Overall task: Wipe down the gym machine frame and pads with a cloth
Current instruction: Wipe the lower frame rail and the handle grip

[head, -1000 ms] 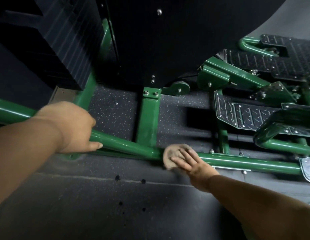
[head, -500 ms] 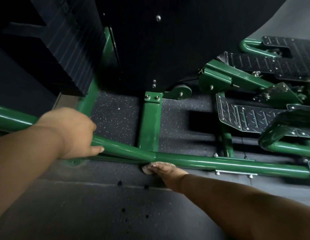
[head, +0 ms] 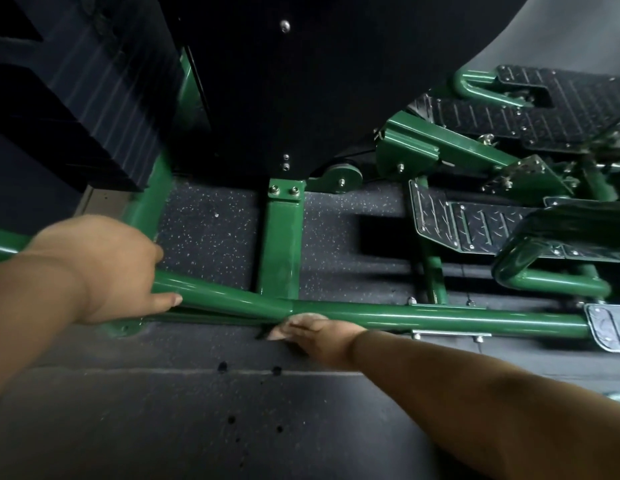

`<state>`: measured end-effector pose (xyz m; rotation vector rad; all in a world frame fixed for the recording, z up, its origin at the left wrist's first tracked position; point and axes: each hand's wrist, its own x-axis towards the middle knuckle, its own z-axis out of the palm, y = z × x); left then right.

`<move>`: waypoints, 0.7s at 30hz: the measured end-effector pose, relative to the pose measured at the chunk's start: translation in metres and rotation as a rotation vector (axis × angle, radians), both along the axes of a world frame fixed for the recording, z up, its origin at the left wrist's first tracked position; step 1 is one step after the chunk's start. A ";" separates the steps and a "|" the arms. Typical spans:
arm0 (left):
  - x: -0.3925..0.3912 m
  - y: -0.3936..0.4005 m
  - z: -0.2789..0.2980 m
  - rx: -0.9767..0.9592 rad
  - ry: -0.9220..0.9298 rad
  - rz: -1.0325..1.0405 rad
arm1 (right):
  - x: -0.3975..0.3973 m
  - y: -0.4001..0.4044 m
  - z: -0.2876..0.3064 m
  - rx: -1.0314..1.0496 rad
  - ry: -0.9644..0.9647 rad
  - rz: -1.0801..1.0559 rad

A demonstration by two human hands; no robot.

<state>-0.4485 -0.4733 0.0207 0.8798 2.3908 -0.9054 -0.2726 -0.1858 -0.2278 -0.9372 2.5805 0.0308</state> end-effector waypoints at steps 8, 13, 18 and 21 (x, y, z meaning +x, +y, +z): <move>-0.002 0.004 -0.003 -0.012 -0.018 0.079 | 0.106 0.156 0.002 0.355 -0.086 -0.067; 0.006 0.012 -0.002 -0.033 -0.032 0.033 | 0.102 0.165 0.029 0.113 0.064 -0.442; 0.038 0.046 -0.018 0.028 -0.148 -0.015 | 0.077 0.171 0.047 -0.105 -0.064 -1.055; 0.035 0.052 -0.026 0.031 -0.170 0.057 | 0.072 0.190 0.055 -0.044 -0.131 -1.126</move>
